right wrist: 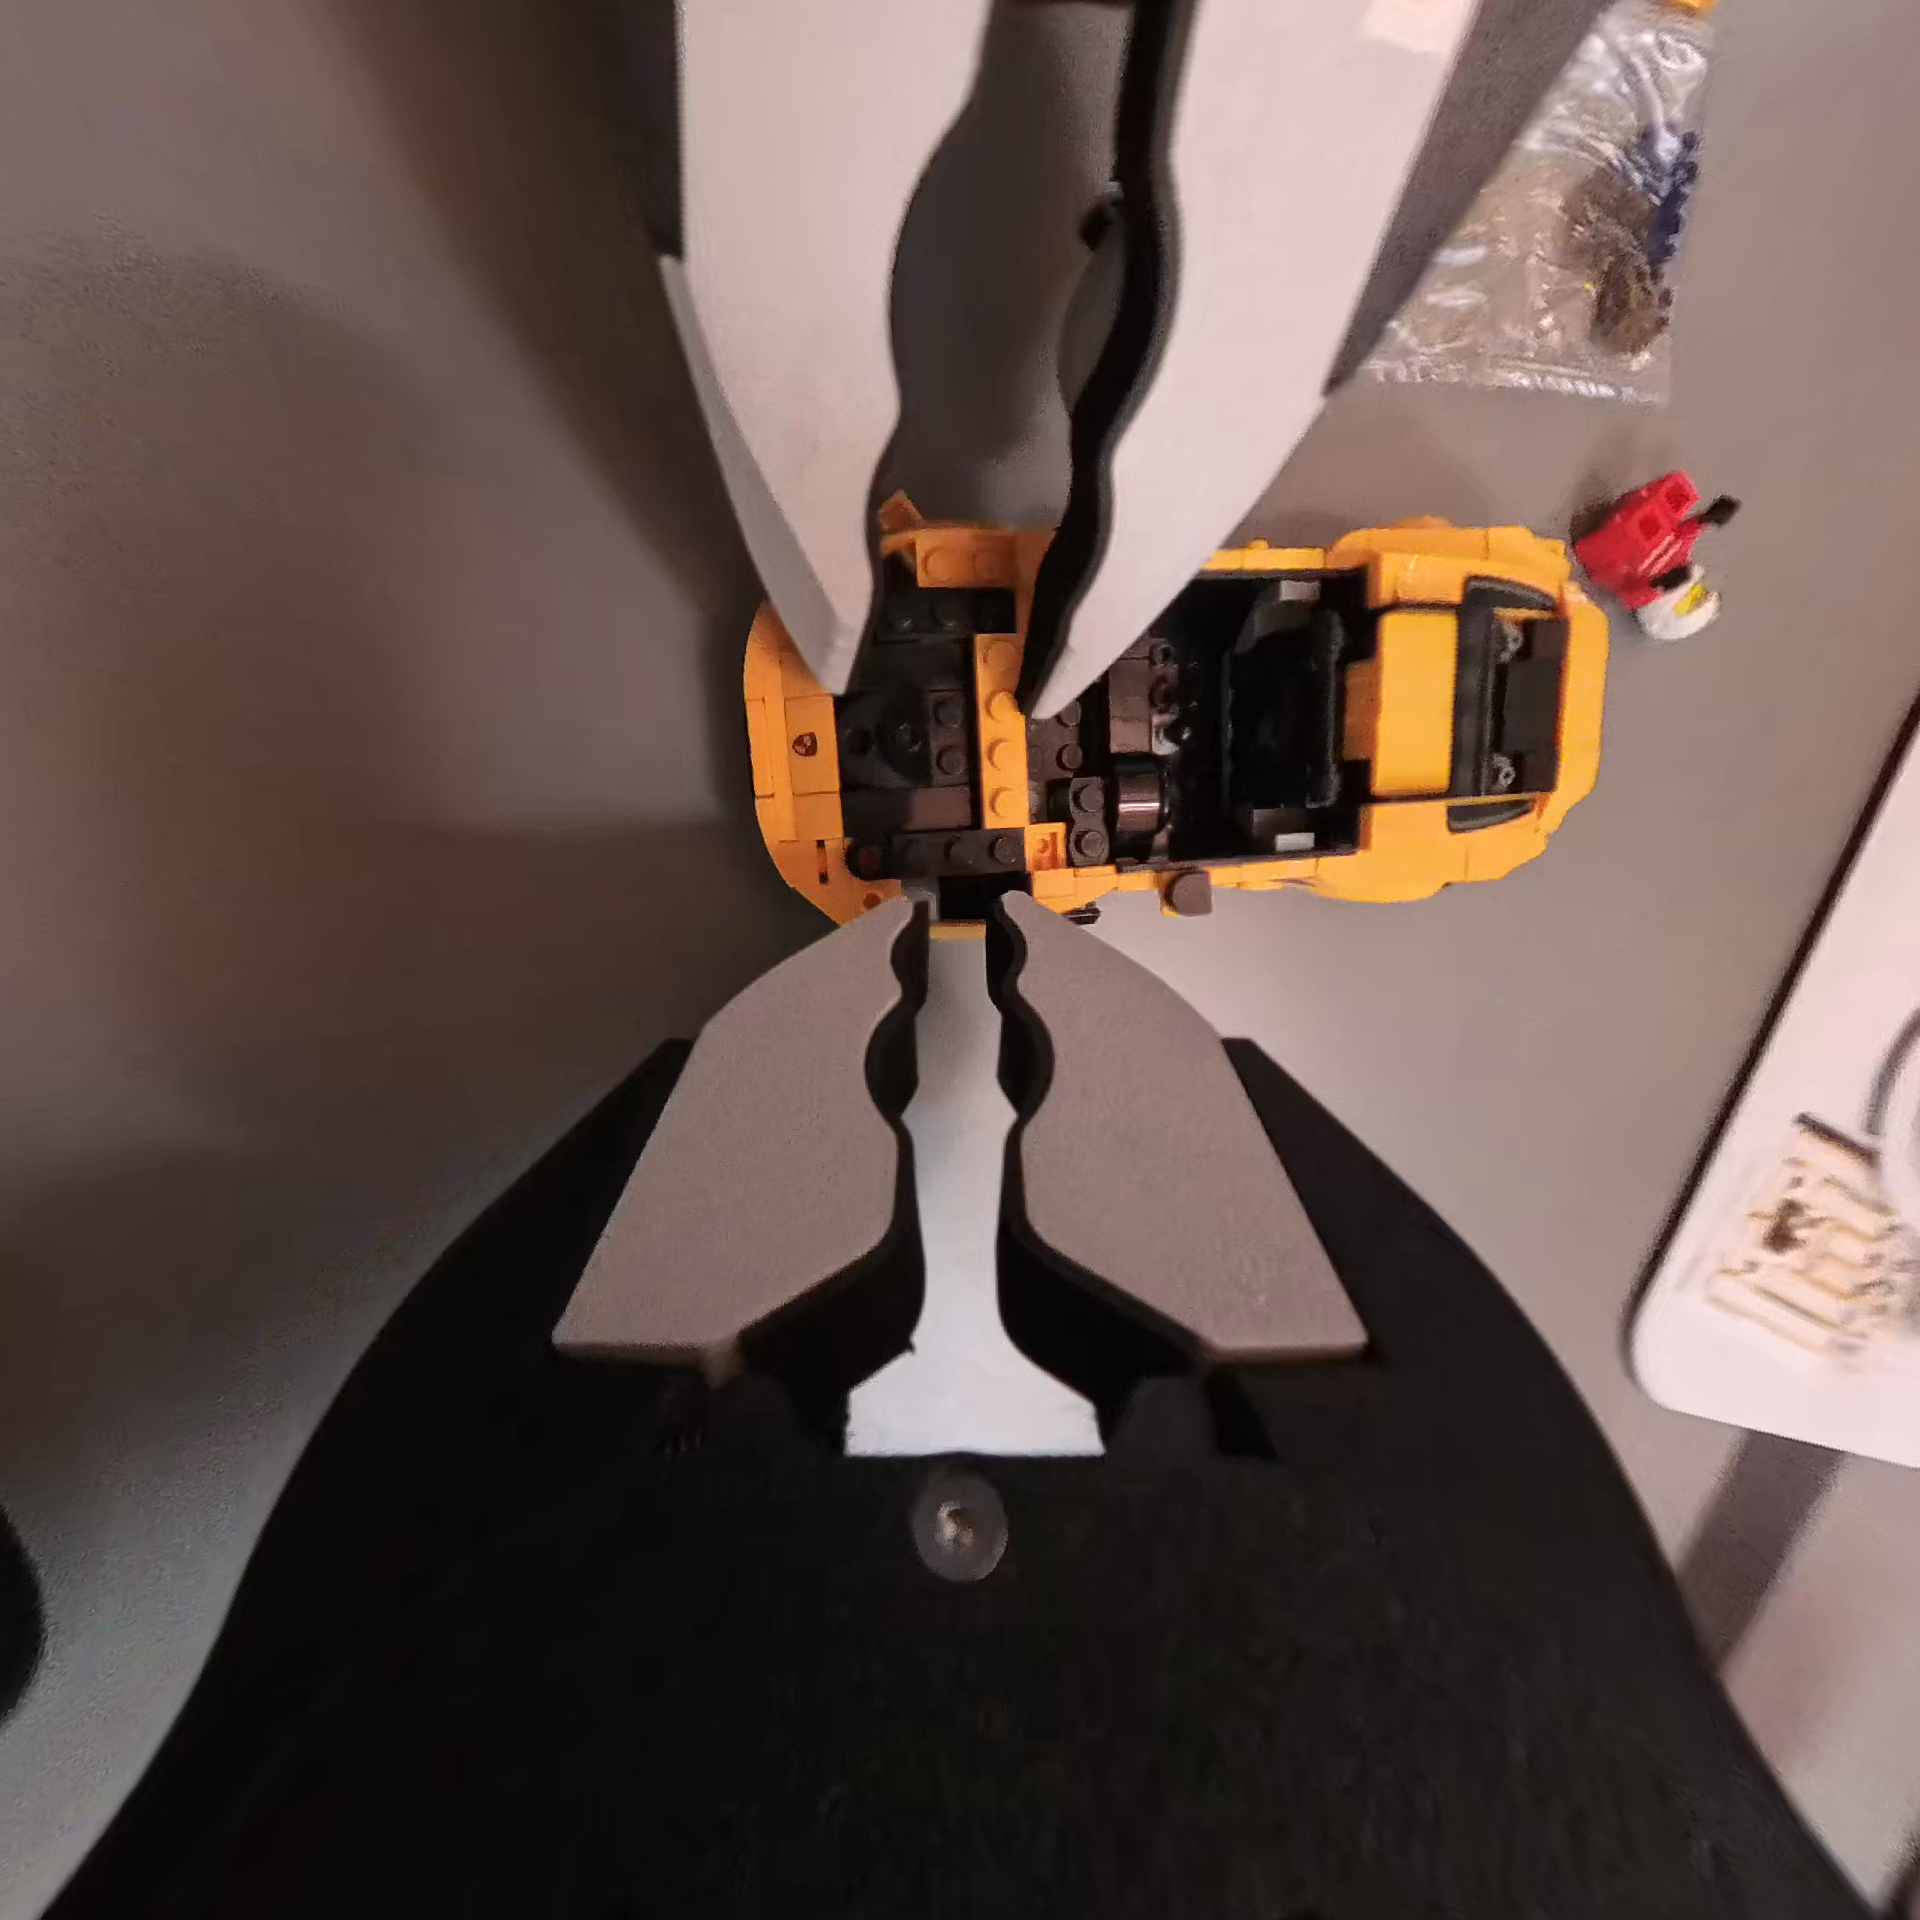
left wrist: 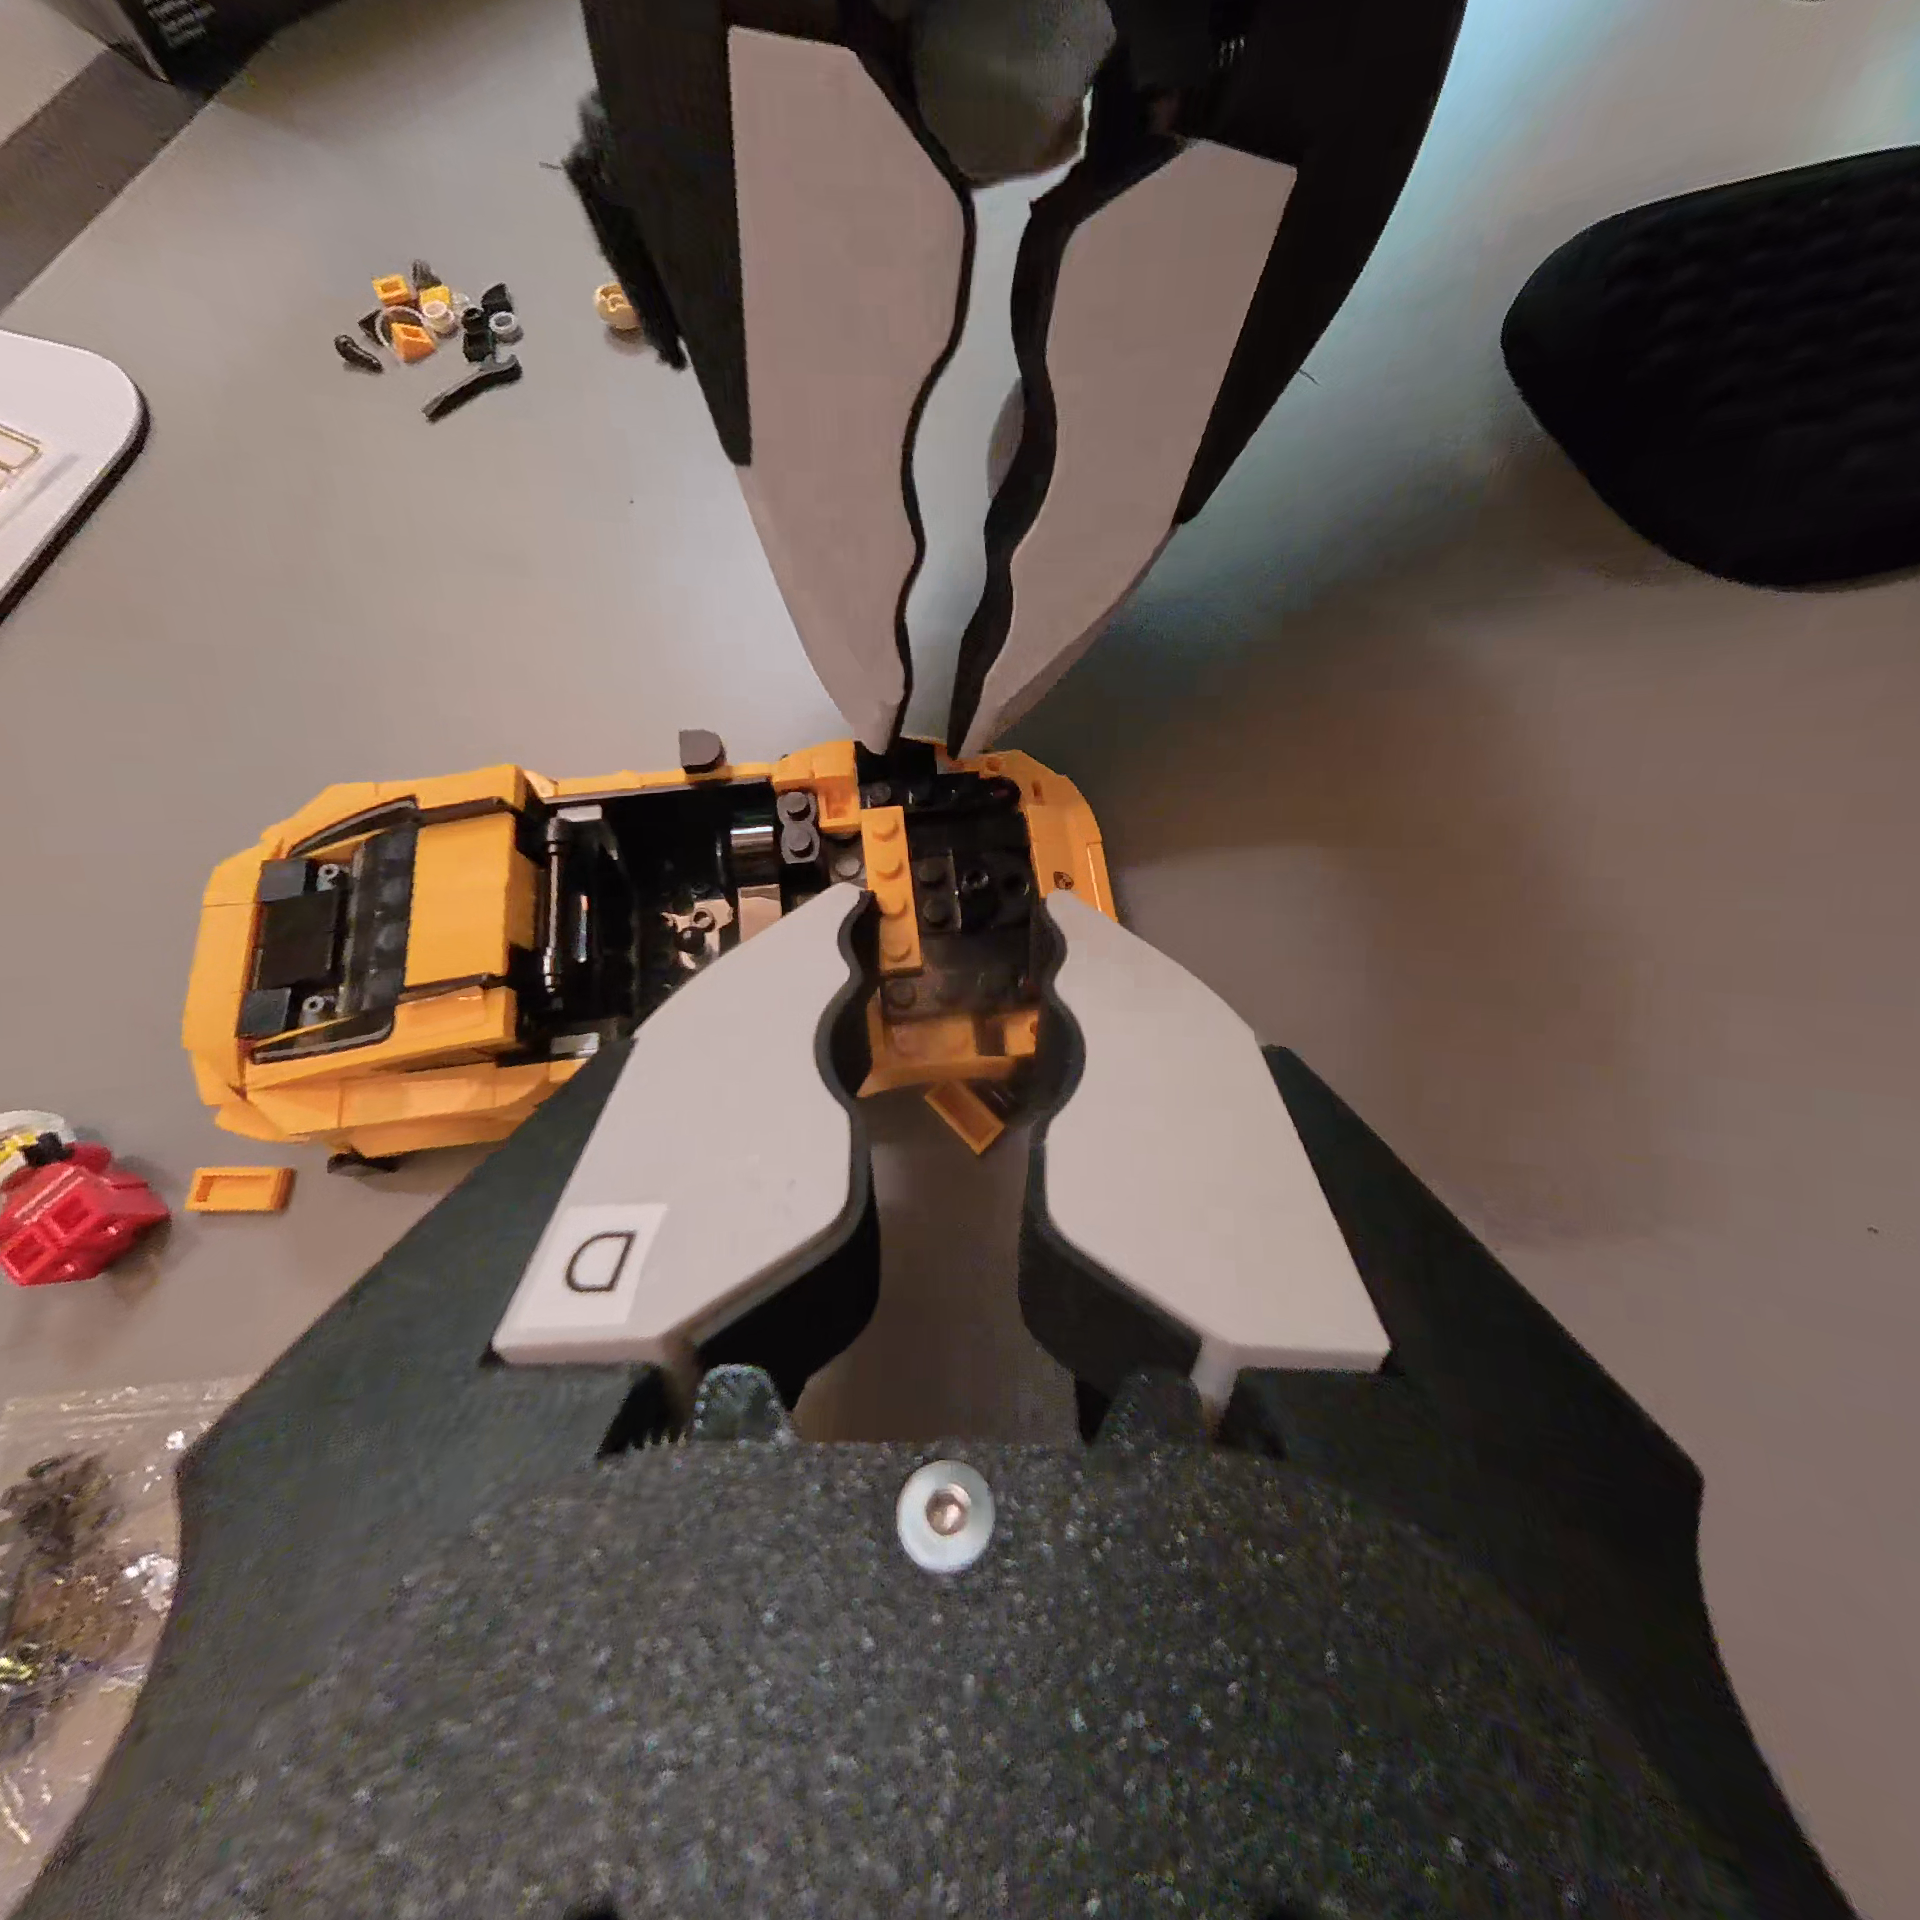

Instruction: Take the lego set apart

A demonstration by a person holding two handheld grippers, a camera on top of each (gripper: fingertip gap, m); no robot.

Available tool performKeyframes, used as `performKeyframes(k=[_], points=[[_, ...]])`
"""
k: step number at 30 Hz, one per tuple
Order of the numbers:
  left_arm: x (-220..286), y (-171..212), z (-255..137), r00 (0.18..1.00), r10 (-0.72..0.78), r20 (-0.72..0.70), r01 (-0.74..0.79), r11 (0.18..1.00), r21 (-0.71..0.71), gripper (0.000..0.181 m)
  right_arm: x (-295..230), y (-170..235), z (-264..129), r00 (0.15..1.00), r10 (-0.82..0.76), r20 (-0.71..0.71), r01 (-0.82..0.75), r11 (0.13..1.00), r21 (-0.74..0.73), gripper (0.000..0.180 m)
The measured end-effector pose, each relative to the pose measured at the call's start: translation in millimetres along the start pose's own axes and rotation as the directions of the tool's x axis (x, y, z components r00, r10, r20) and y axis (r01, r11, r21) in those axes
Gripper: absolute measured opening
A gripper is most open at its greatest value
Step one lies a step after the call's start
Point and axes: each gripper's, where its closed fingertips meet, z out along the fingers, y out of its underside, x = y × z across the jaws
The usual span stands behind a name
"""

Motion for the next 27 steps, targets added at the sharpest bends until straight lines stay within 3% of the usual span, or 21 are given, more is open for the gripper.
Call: performKeyframes(k=[5,14,21,27], points=[[-0.9,-0.1,0.1,1.0,-0.009,0.003,0.009,1.0,0.005,0.026,0.7,0.7,0.4,0.991,-0.134,-0.022,0.132,0.988,-0.077,0.011],[-1.4,-0.5,0.1,0.999,-0.048,-0.008,0.049,0.999,0.013,0.024,1.4,-1.8,2.7,0.973,-0.194,-0.125,0.184,0.979,-0.094,0.011],[-4.3,0.3,0.4,0.998,-0.056,0.012,0.056,0.998,0.012,0.018,2.8,-2.1,3.1,0.983,-0.148,-0.111,0.141,0.987,-0.072,0.008],[-9.5,2.0,0.5,0.997,-0.057,0.054,0.057,0.998,-0.002,0.008,3.0,-3.3,2.8,0.962,-0.137,-0.235,0.13,0.99,-0.045,0.008]])
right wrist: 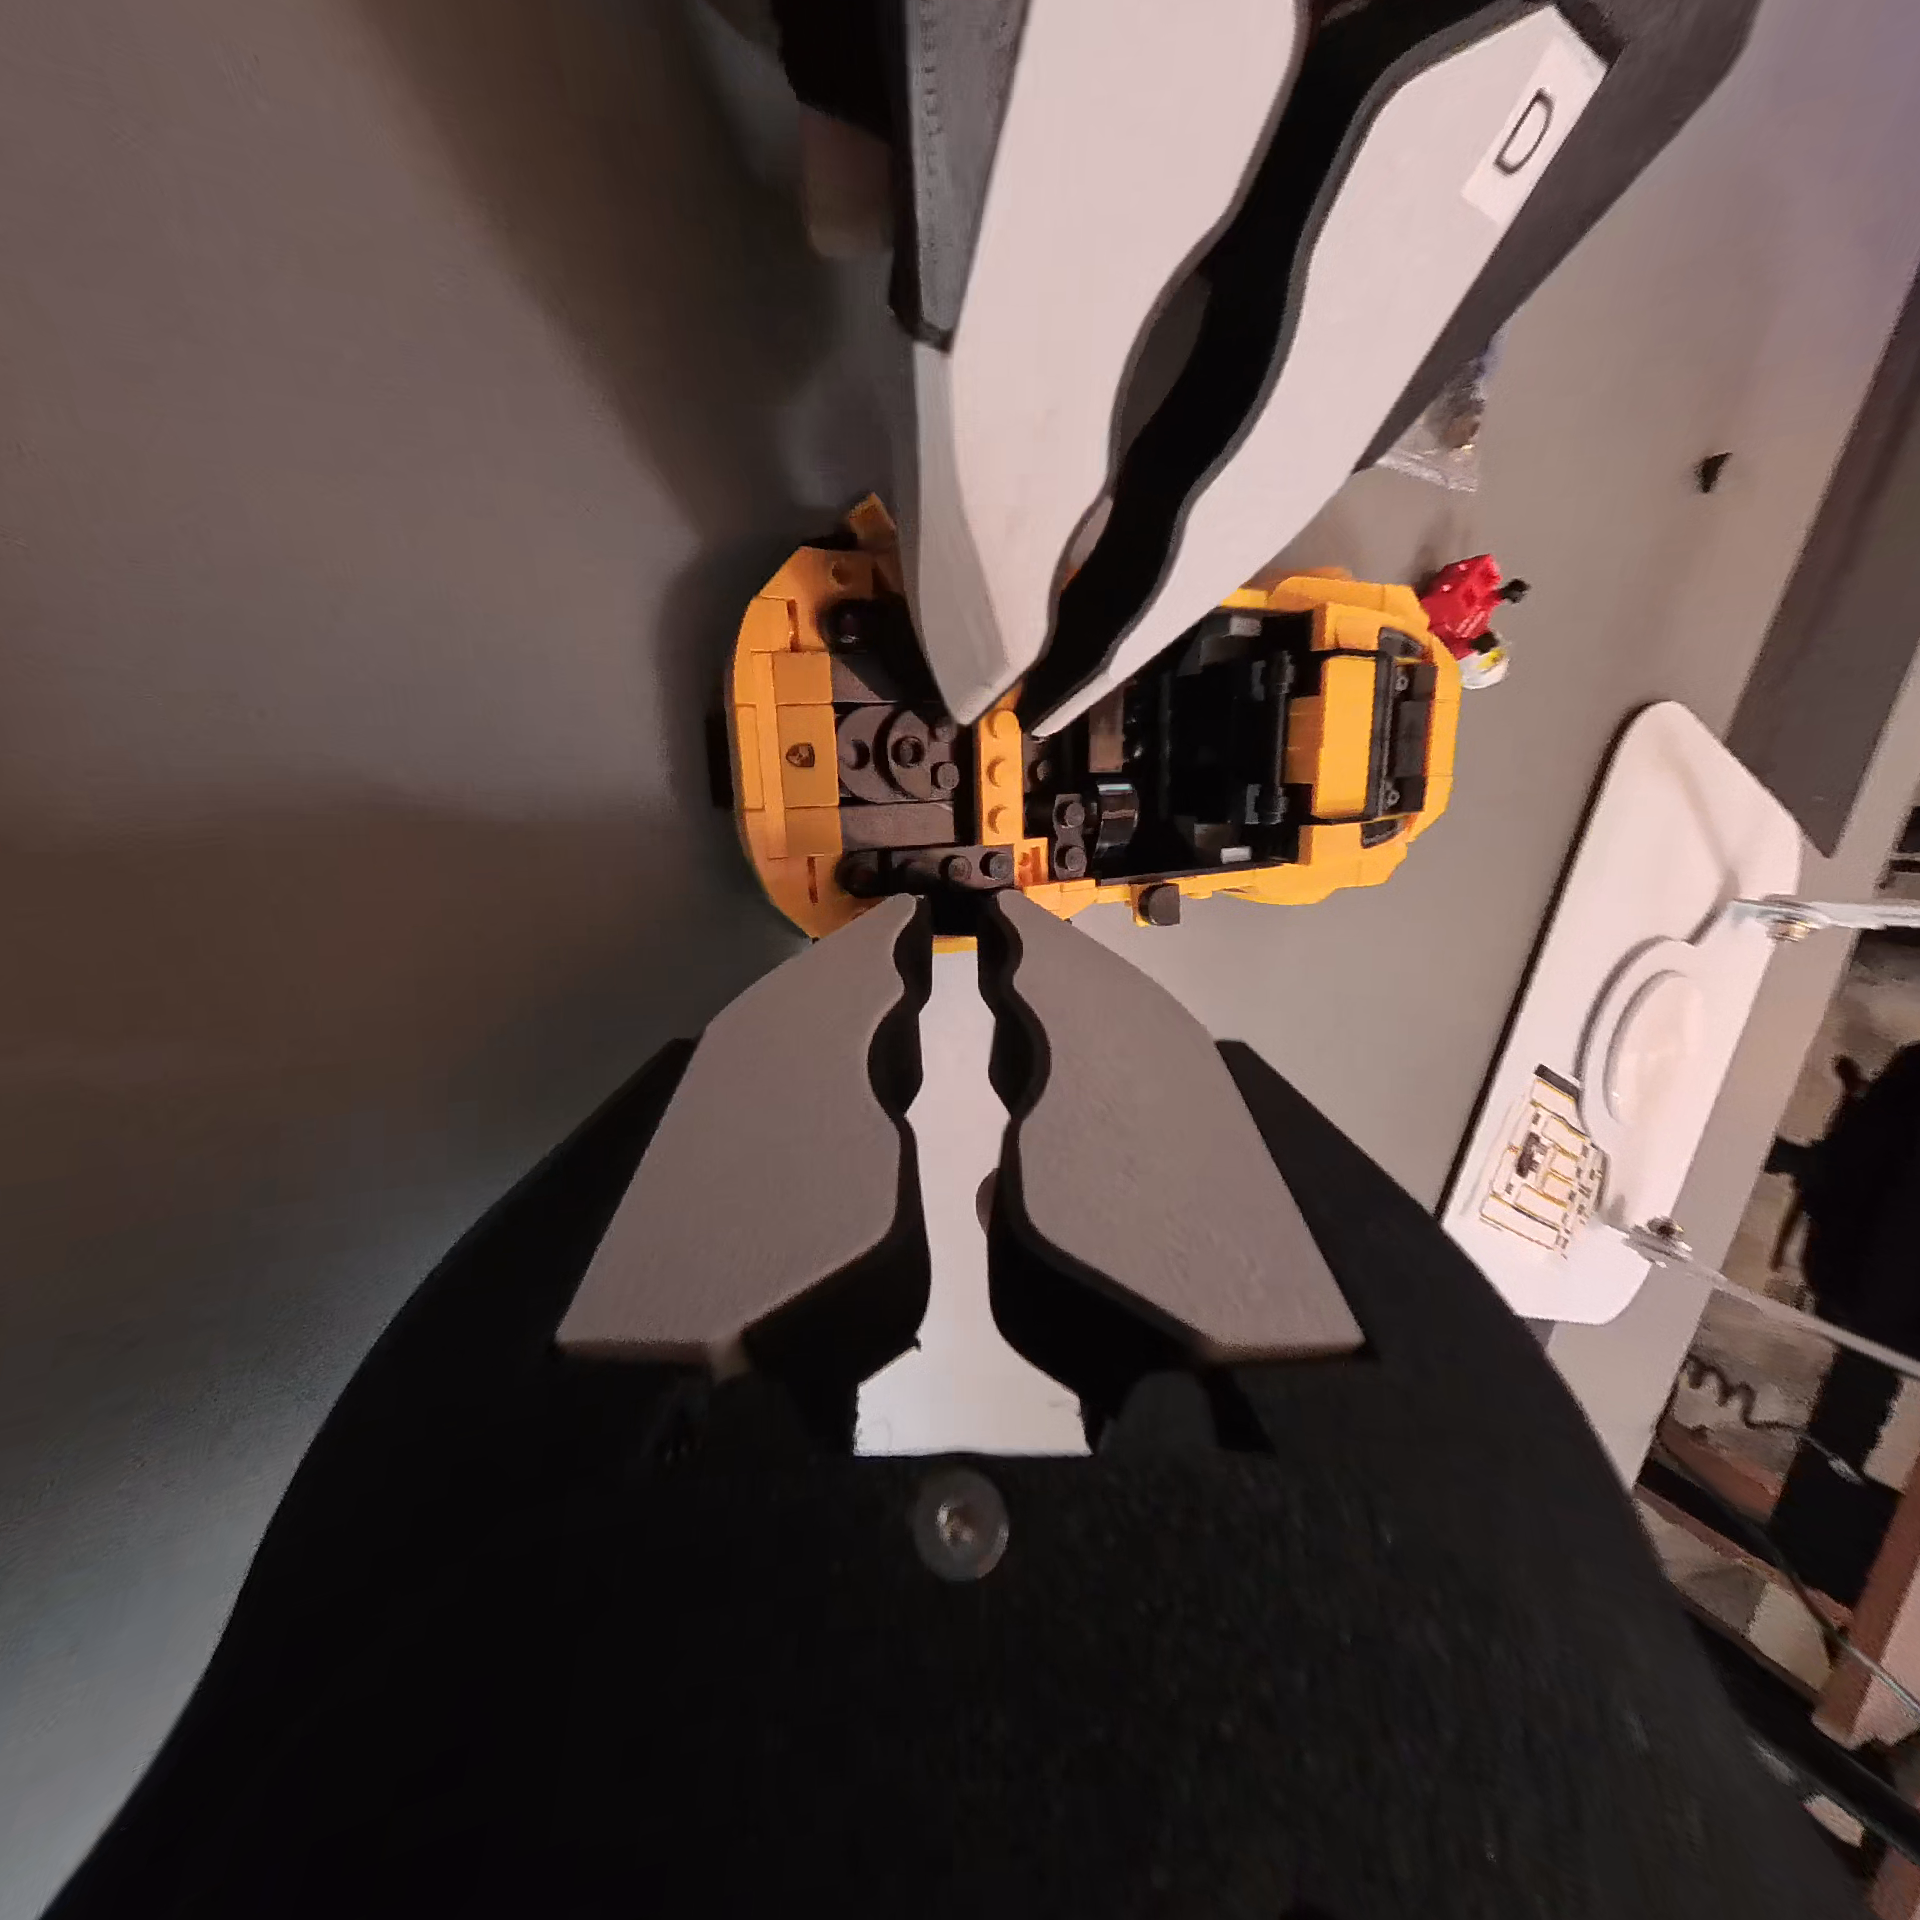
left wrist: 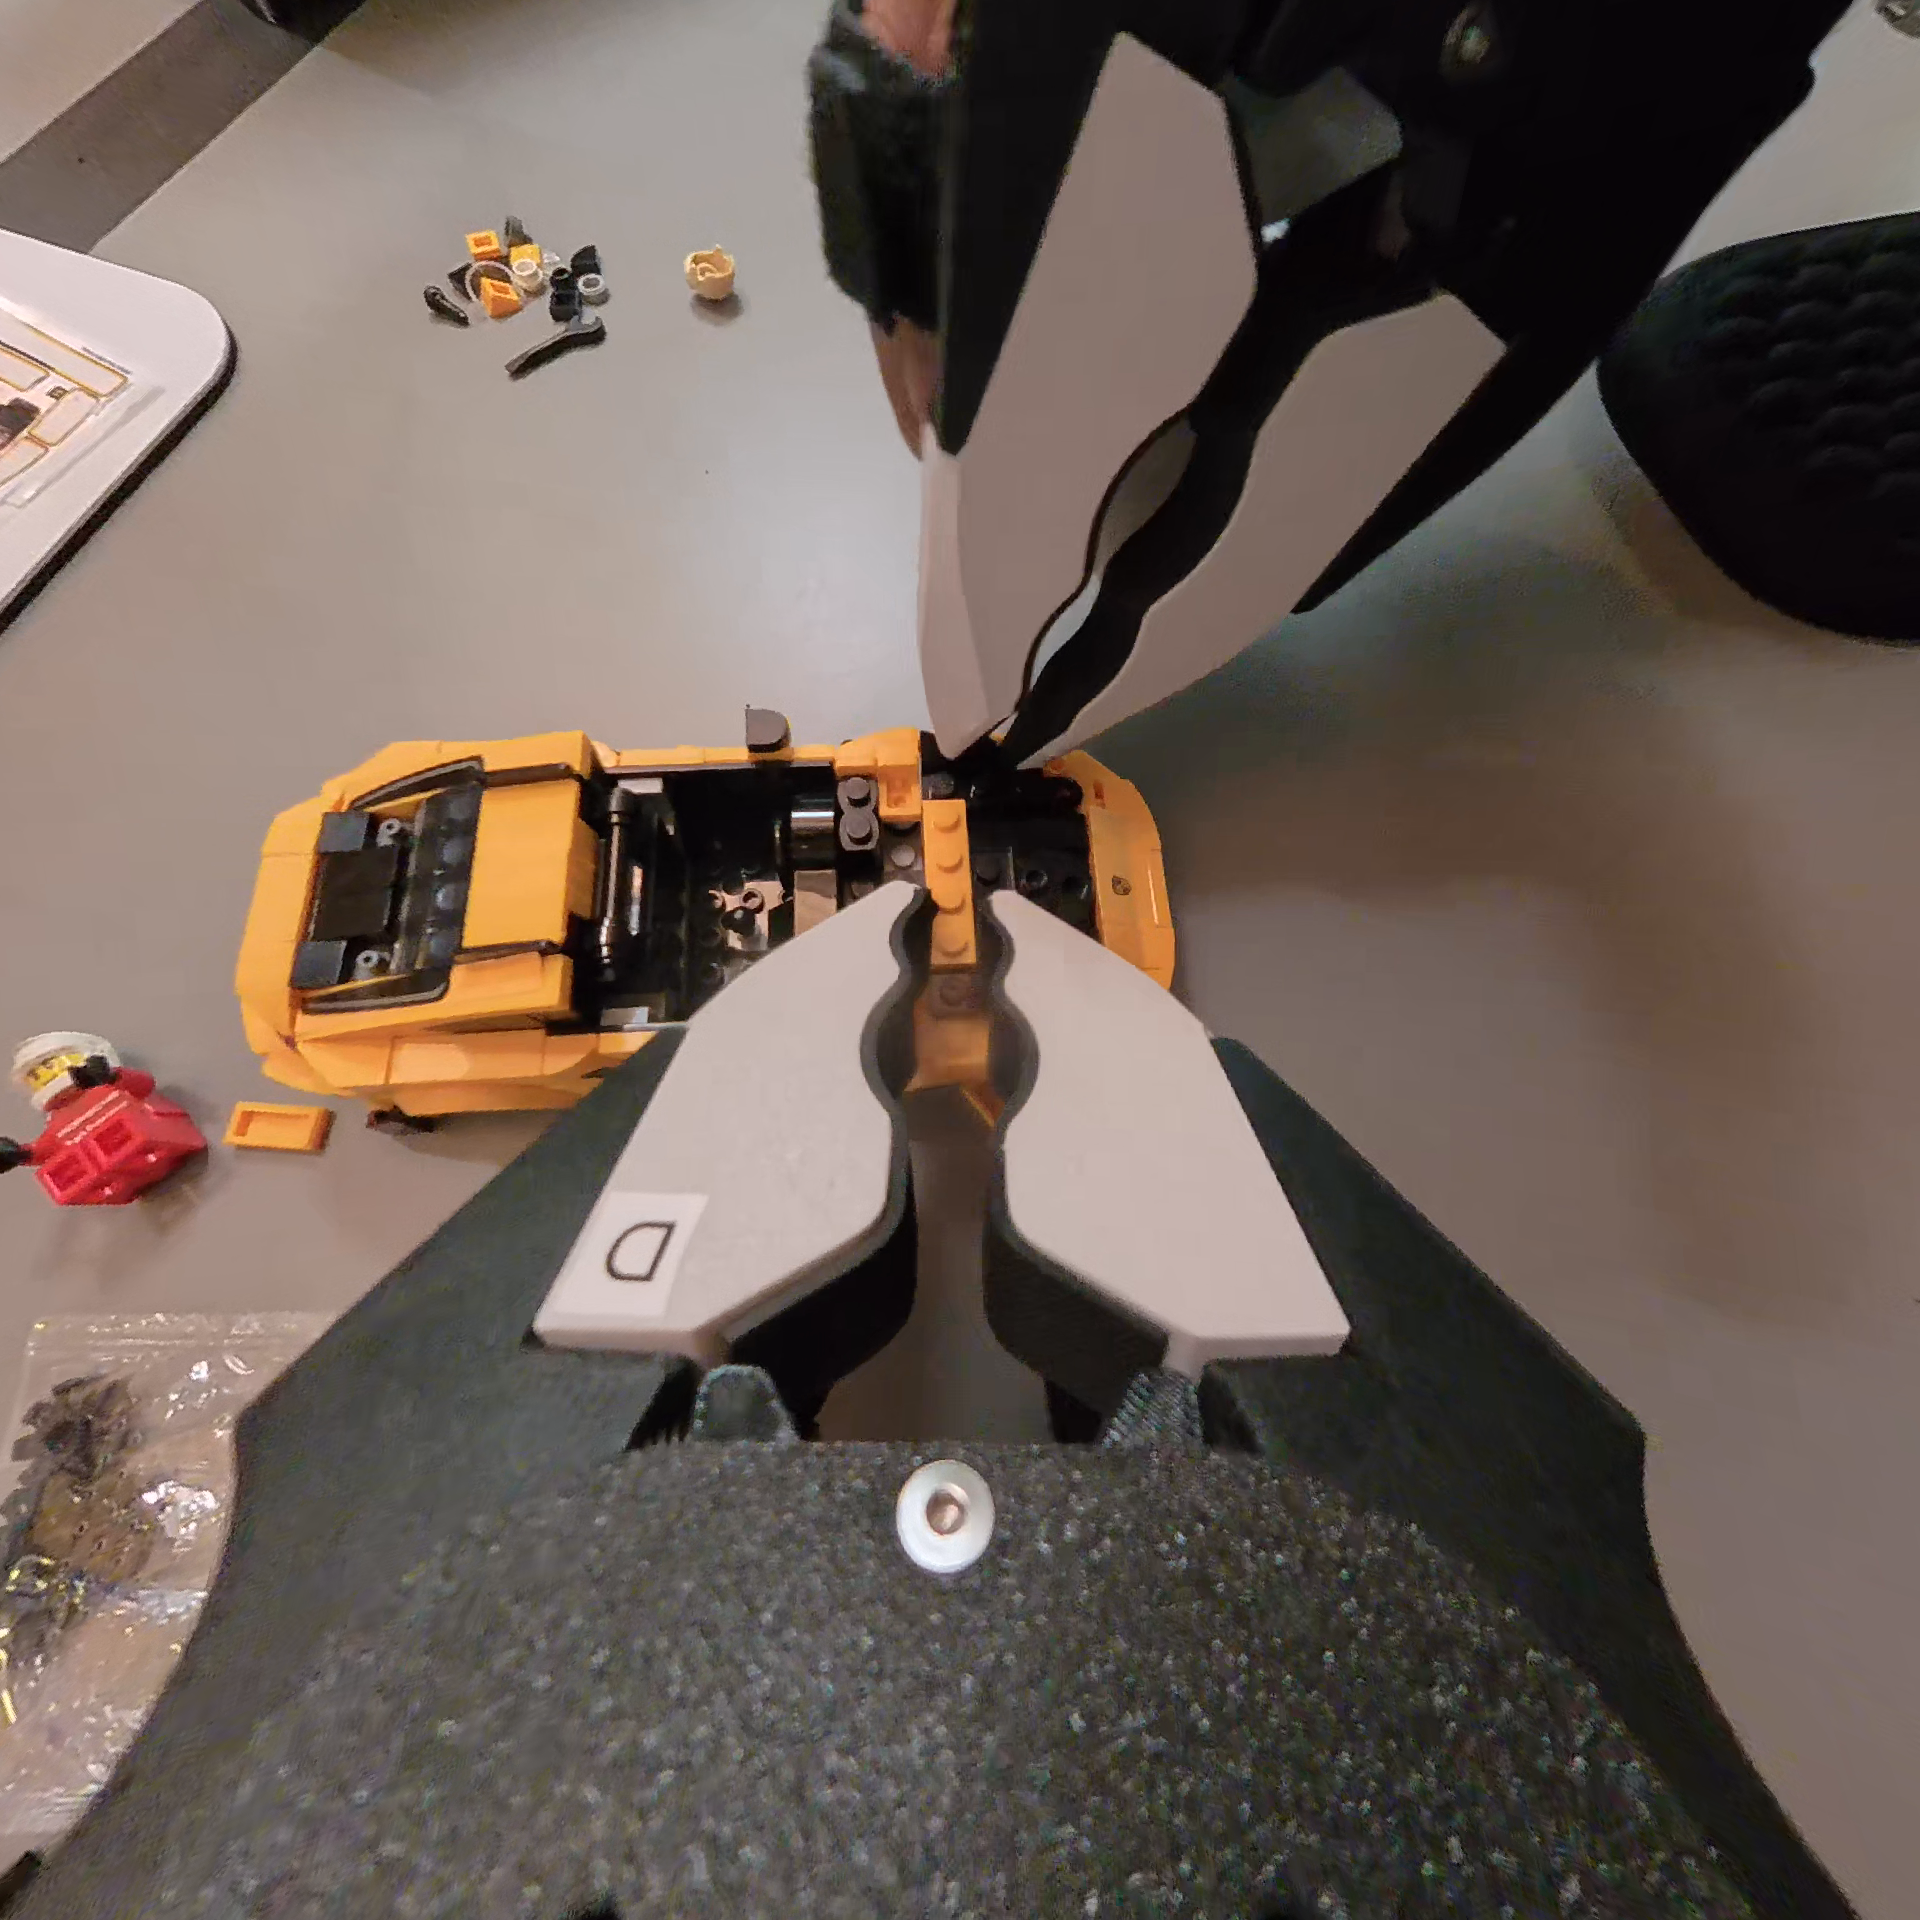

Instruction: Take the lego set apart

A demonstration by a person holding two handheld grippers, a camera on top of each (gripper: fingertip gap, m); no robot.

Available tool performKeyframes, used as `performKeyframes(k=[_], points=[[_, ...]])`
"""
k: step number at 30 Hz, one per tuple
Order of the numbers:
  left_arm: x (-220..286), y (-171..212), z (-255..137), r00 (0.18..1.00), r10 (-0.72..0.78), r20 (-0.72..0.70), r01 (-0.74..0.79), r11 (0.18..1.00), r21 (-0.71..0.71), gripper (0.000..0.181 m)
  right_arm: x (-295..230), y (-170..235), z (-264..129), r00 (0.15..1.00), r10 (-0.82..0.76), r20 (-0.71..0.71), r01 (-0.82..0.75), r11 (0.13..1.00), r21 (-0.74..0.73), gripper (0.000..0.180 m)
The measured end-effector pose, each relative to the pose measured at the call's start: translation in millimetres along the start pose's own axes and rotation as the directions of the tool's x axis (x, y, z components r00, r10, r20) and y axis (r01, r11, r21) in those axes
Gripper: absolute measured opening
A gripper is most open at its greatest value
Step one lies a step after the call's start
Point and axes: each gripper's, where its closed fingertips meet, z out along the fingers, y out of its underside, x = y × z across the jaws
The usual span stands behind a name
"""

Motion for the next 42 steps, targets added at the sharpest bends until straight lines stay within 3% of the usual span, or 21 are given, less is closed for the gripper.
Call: performKeyframes(k=[8,13,16,20,23,27,30,34,42], points=[[0,0,0,1.0,0.003,0.0,-0.003,1.0,-0.005,0.009,-4,-7,-15,0.979,-0.018,-0.204,0.033,0.997,0.072,0.0],[4,-1,-1,0.999,-0.014,-0.038,0.014,1.0,0.003,0.016,-3,6,-27,0.976,0.157,-0.153,-0.146,0.986,0.085,0.0],[7,-1,-2,0.998,-0.009,-0.058,0.009,1.0,0.003,0.021,-10,18,-22,0.96,0.271,-0.074,-0.267,0.962,0.055,0.016],[8,-1,-4,0.998,0.024,-0.056,-0.024,1.0,-0.008,0.031,-8,16,-23,0.914,0.406,0.003,-0.404,0.909,0.102,0.025],[7,-5,-9,0.998,0.056,-0.04,-0.056,0.998,0.005,0.035,3,10,-25,0.838,0.545,0.04,-0.544,0.826,0.146,0.021],[-4,0,-17,0.992,0.13,0.006,-0.129,0.991,-0.024,0.049,12,1,-17,0.603,0.789,0.114,-0.795,0.584,0.164,0.018],[-6,5,-16,0.984,0.177,0.009,-0.177,0.984,-0.038,0.055,13,0,-8,0.479,0.872,0.099,-0.87,0.457,0.184,0.018],[0,5,-12,0.975,0.221,0.002,-0.221,0.975,-0.035,0.052,11,2,-1,0.387,0.918,0.084,-0.912,0.369,0.178,0.018],[4,8,-6,0.974,0.226,-0.006,-0.226,0.973,-0.046,0.044,13,-1,2,0.338,0.939,0.068,-0.93,0.322,0.175,0.011]])
